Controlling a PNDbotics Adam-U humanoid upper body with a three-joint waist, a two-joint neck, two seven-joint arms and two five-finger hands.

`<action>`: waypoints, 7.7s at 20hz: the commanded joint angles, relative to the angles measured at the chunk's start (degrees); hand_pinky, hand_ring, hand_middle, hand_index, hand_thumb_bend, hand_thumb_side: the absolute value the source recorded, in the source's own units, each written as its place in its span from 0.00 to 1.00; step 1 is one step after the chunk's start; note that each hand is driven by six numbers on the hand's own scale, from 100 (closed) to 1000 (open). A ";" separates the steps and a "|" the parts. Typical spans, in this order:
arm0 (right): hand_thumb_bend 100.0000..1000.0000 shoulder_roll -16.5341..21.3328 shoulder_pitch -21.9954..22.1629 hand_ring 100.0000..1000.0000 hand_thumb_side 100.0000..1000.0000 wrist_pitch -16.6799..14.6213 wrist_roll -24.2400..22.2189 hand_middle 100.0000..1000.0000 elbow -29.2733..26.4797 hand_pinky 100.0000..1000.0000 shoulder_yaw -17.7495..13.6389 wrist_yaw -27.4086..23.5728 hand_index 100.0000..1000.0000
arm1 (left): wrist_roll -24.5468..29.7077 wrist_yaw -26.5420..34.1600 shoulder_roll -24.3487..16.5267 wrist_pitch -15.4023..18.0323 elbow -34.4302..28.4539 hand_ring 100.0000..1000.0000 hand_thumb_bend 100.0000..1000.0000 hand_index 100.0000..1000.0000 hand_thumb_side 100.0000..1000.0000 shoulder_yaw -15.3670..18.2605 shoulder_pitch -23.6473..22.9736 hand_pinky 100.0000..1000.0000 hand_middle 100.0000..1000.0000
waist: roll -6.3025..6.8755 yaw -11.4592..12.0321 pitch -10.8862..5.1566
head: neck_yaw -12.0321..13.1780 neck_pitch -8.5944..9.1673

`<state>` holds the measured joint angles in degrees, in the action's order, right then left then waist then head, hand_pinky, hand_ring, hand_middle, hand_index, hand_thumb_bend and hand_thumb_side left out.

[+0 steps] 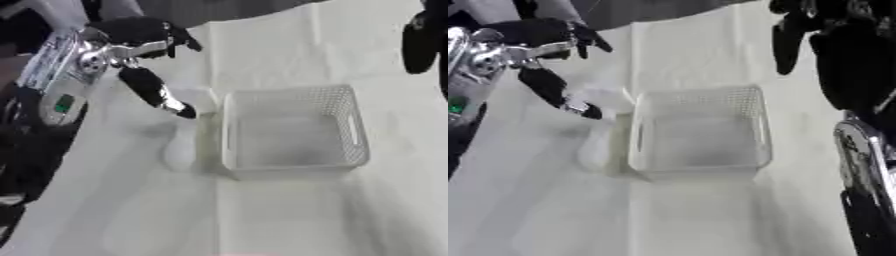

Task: Pick up objects on the table and place them in the box.

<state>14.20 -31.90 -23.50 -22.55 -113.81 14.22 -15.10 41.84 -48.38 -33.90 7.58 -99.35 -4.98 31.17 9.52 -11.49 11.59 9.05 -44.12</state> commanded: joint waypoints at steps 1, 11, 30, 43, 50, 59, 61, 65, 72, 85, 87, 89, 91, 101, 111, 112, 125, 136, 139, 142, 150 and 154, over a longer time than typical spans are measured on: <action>0.00 0.05 -1.09 0.23 0.99 -0.01 -0.44 0.57 -0.78 0.10 0.08 -0.10 0.79 | -0.18 -0.51 -0.13 0.02 0.57 0.66 0.92 0.91 0.67 0.68 1.07 0.46 0.81 | -0.11 -0.14 -0.53 | -0.62 0.01; 0.00 0.05 -1.20 0.23 1.00 0.11 -1.03 0.57 -0.78 0.10 0.15 -0.04 0.79 | -0.31 -1.19 3.03 -0.72 2.85 0.68 0.91 0.91 0.68 -0.03 -0.13 0.46 0.81 | 0.18 -0.26 0.22 | -0.50 0.01; 0.00 -0.33 -2.15 0.25 0.99 0.20 -1.31 0.57 -0.78 0.10 0.26 -0.47 0.78 | 1.61 -2.55 10.89 -0.14 9.28 0.74 0.88 0.91 0.63 -1.26 -3.01 0.50 0.81 | -0.47 -0.64 1.39 | 0.17 0.01; 0.00 -0.20 -1.91 0.24 0.99 0.63 -1.91 0.57 -0.78 0.09 0.24 -0.66 0.79 | 1.28 -6.22 8.28 2.05 8.22 0.53 0.42 0.71 0.31 -1.26 -5.60 0.22 0.63 | -0.29 -0.31 1.67 | 0.09 0.01; 0.00 -0.26 -2.19 0.24 0.99 0.52 -2.14 0.56 -0.78 0.09 0.20 -0.68 0.78 | -18.72 -4.71 8.75 -1.42 5.46 0.00 0.00 0.11 0.07 0.05 -7.76 0.00 0.02 | -0.82 0.20 2.08 | 0.11 0.01; 0.00 -0.38 -2.33 0.23 0.98 0.23 -2.07 0.56 -0.78 0.09 0.06 -0.71 0.78 | -35.58 0.06 8.51 -0.40 5.71 0.00 0.00 0.06 0.00 0.94 -8.01 0.00 0.00 | -1.56 0.49 2.13 | 0.32 0.01; 0.00 -0.39 -2.28 0.23 0.98 0.23 -2.07 0.56 -0.78 0.09 0.04 -0.71 0.78 | -38.10 1.97 7.99 -0.50 5.19 0.00 0.00 0.05 0.00 1.96 -7.92 0.00 0.00 | -1.66 0.60 2.08 | 0.32 0.01; 0.00 -0.39 -2.10 0.23 0.98 0.32 -2.11 0.56 -0.78 0.09 0.00 -0.74 0.78 | -40.13 4.31 6.06 -1.46 4.27 0.00 0.00 0.05 0.00 3.44 -7.90 0.00 0.00 | -1.72 0.88 1.87 | 0.25 0.01; 0.00 -0.46 -1.48 0.23 0.98 0.89 -2.19 0.56 -0.78 0.09 0.03 -0.77 0.78 | -40.40 12.62 1.66 -2.94 3.25 0.00 0.00 0.06 0.00 5.30 -7.72 0.00 0.00 | -1.50 1.58 1.19 | 0.09 0.01; 0.00 -0.38 -0.78 0.23 0.98 1.89 -2.18 0.56 -0.78 0.09 0.14 -0.93 0.78 | -38.18 22.65 -4.51 -2.30 -3.83 0.00 0.00 0.06 0.00 2.30 -1.71 0.00 0.00 | -0.77 1.03 -0.59 | 0.09 0.01; 0.00 -0.51 -0.59 0.24 0.98 2.15 -2.16 0.56 -0.78 0.09 0.13 -0.97 0.78 | -37.51 23.40 -3.98 -2.63 -4.15 0.00 0.00 0.06 0.00 1.89 -0.28 0.00 0.00 | -0.63 0.86 -0.92 | 0.20 0.01; 0.00 -0.70 -0.39 0.24 0.98 2.46 -2.12 0.56 -0.78 0.09 0.11 -1.00 0.78 | -36.98 24.21 -2.33 -3.05 -4.13 0.00 0.00 0.06 0.00 1.44 1.43 0.00 0.00 | -0.52 0.64 -1.26 | 0.33 0.01; 0.00 -0.83 -0.32 0.24 0.98 2.70 -2.12 0.56 -0.78 0.09 0.11 -1.02 0.78 | -36.55 24.63 -0.89 -3.25 -4.09 0.00 0.00 0.06 0.00 0.97 2.79 0.00 0.00 | -0.49 0.37 -1.51 | 0.41 0.01; 0.00 -1.38 -0.92 0.24 0.98 3.31 -2.10 0.56 -0.78 0.10 0.42 -1.64 0.77 | -35.62 24.37 4.00 -0.84 -3.53 0.00 0.00 0.07 0.00 -2.09 7.60 0.00 0.00 | 0.20 -2.31 -2.28 | 1.29 0.01; 0.00 -0.85 -1.83 0.24 0.98 2.83 -2.76 0.56 -0.78 0.09 0.74 -1.87 0.78 | -38.72 19.62 -0.35 13.28 -1.30 0.00 0.00 0.08 0.00 -6.91 9.45 0.00 0.00 | 0.97 -5.21 -1.48 | 2.06 0.01; 0.00 -0.75 -1.97 0.24 0.98 2.72 -2.85 0.56 -0.78 0.09 0.77 -1.85 0.78 | -38.78 19.11 -0.84 14.72 -0.93 0.00 0.00 0.08 0.00 -7.31 9.72 0.00 0.00 | 1.04 -5.57 -1.31 | 2.23 0.01; 0.00 -0.39 -2.56 0.23 0.97 2.05 -3.60 0.56 -0.78 0.09 1.02 -1.71 0.78 | -38.42 14.99 0.60 22.53 2.61 0.08 0.05 0.19 0.00 -10.39 10.98 0.00 0.10 | 1.34 -7.04 -0.23 | 4.07 0.01; 0.00 -0.55 -2.40 0.23 0.97 2.29 -3.72 0.56 -0.78 0.09 1.02 -1.63 0.78 | -33.64 13.91 2.09 24.49 2.91 0.17 0.08 0.31 0.00 -13.49 10.87 0.00 0.22 | 1.60 -7.34 -0.28 | 3.28 0.01; 0.00 -0.53 -2.27 0.23 0.97 2.37 -3.69 0.56 -0.78 0.09 0.97 -1.56 0.78 | -31.61 13.19 1.45 23.25 1.20 0.20 0.10 0.35 0.00 -14.36 10.50 0.00 0.25 | 1.62 -7.19 -0.33 | 2.96 0.01; 0.00 -0.55 -2.13 0.23 0.97 2.49 -3.65 0.56 -0.78 0.09 0.94 -1.49 0.78 | -28.63 13.22 0.45 21.12 -0.82 0.25 0.04 0.40 0.10 -15.45 9.84 0.00 0.31 | 1.66 -6.98 -0.43 | 2.41 0.01; 0.00 -0.63 -1.94 0.23 0.97 2.59 -3.60 0.56 -0.78 0.09 0.89 -1.43 0.78 | -23.91 16.98 -0.82 17.84 -4.84 0.28 0.02 0.44 0.24 -15.66 9.03 0.04 0.34 | 1.50 -6.50 -0.59 | 2.18 0.01; 0.00 -0.67 -1.89 0.23 0.97 2.62 -3.58 0.55 -0.78 0.09 0.89 -1.44 0.78 | -23.78 18.10 -1.03 18.11 -5.40 0.62 0.35 0.77 0.91 -15.49 8.95 0.46 0.66 | 1.43 -6.30 -0.60 | 2.27 0.01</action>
<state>13.27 -33.31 -21.02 -26.13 -113.81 15.17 -16.61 18.02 -31.04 -33.23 25.54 -103.55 -21.23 39.75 11.52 -17.88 12.09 12.02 -44.13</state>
